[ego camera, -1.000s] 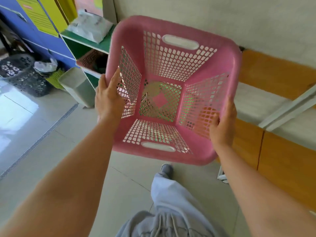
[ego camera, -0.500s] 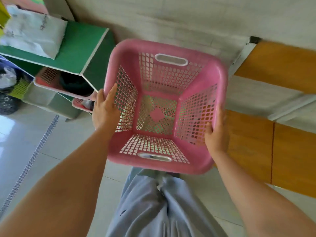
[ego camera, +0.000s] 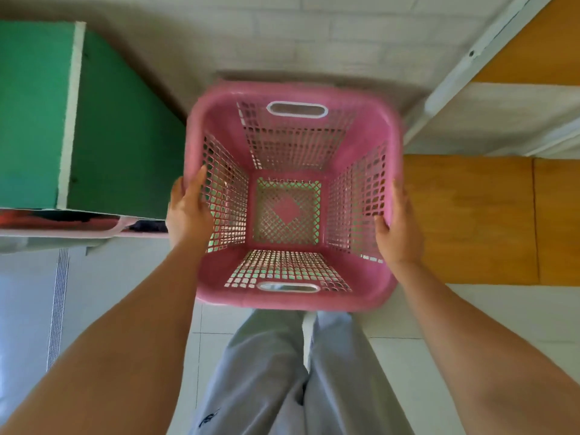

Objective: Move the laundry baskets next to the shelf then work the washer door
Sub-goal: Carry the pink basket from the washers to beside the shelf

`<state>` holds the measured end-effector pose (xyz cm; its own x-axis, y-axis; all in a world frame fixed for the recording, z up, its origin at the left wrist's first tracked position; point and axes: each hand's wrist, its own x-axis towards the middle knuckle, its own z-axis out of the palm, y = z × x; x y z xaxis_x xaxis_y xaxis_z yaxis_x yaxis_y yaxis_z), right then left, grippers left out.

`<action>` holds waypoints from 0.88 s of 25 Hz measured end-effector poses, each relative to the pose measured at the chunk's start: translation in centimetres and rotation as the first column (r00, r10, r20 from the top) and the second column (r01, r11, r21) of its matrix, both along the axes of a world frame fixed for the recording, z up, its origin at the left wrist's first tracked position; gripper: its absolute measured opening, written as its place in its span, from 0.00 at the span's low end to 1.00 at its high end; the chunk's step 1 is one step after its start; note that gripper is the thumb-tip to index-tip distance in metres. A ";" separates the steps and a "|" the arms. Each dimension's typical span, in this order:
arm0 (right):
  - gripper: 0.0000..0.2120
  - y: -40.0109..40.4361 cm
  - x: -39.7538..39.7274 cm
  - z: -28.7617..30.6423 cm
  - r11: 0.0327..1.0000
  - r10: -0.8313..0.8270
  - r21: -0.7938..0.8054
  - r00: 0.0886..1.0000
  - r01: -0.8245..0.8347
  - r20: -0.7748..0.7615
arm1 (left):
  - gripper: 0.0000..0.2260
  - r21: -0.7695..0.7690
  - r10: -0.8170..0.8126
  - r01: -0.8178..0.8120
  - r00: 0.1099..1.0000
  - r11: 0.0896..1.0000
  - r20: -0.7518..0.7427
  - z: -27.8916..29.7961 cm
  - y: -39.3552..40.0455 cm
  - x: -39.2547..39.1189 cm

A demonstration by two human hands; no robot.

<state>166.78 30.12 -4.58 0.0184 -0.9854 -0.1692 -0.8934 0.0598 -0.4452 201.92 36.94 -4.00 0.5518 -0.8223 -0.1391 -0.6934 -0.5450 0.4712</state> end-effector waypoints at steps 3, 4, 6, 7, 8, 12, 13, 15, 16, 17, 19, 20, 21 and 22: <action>0.35 -0.4 1.0 -2.7 0.999 -0.035 0.037 0.999 0.035 -0.010 | 0.27 0.074 0.009 -0.006 0.999 0.997 -0.039 -2.5 -1.3 1.0; 0.35 -0.5 1.3 -3.6 0.999 -0.033 0.043 0.999 0.034 -0.020 | 0.27 0.102 0.015 -0.009 0.998 0.995 -0.057 -3.3 -1.5 1.2; 0.35 -0.6 1.6 -5.4 0.998 -0.021 0.062 0.999 0.023 -0.032 | 0.27 0.163 0.017 -0.004 0.997 0.987 -0.075 -4.8 -1.8 1.5; 0.36 -0.6 1.7 -6.2 0.997 -0.010 0.075 0.999 0.012 -0.031 | 0.28 0.197 0.010 0.004 0.998 0.980 -0.068 -5.5 -1.8 1.6; 0.36 -0.6 1.8 -6.9 0.996 0.003 0.085 0.999 0.000 -0.032 | 0.29 0.228 0.001 0.012 0.998 0.974 -0.055 -6.2 -1.8 1.6; 0.38 -0.5 2.6 -9.6 0.978 0.015 0.210 0.992 0.013 -0.128 | 0.36 0.390 0.004 0.005 1.000 0.921 -0.021 -9.1 -2.1 1.8; 0.38 -0.2 2.8 -10.1 0.961 0.048 0.277 0.986 -0.001 -0.162 | 0.38 0.436 -0.038 0.048 0.999 0.899 -0.032 -9.8 -2.1 1.7; 0.39 0.5 3.3 -10.9 0.912 0.128 0.408 0.974 -0.041 -0.187 | 0.40 0.518 -0.206 0.231 0.973 0.824 -0.107 -11.1 -1.7 1.0; 0.38 1.0 3.6 -11.0 0.893 0.156 0.448 0.969 -0.055 -0.192 | 0.39 0.552 -0.270 0.305 0.952 0.776 -0.146 -11.6 -1.3 0.4; 0.37 1.5 3.8 -11.0 0.882 0.174 0.467 0.964 -0.063 -0.200 | 0.38 0.580 -0.299 0.337 0.940 0.741 -0.164 -11.7 -1.1 -0.3; 0.34 2.3 3.9 -10.2 0.889 0.186 0.454 0.955 -0.062 -0.233 | 0.34 0.588 -0.326 0.344 0.935 0.732 -0.141 -11.2 -0.7 -1.6; 0.33 2.6 3.6 -9.6 0.898 0.193 0.434 0.948 -0.067 -0.253 | 0.33 0.579 -0.347 0.349 0.930 0.737 -0.118 -10.5 -0.7 -2.1; 0.32 2.8 3.2 -8.9 0.906 0.204 0.416 0.942 -0.079 -0.265 | 0.32 0.567 -0.377 0.362 0.921 0.740 -0.095 -9.8 -0.7 -2.3; 0.31 3.1 2.6 -8.1 0.909 0.212 0.407 0.939 -0.089 -0.269 | 0.31 0.559 -0.406 0.374 0.911 0.740 -0.073 -8.9 -0.7 -2.5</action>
<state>169.41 33.24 -12.68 0.0492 -0.8314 -0.5535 -0.9920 0.0241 -0.1242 199.45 36.26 -12.92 0.2189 -0.7577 -0.6148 -0.9175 -0.3743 0.1346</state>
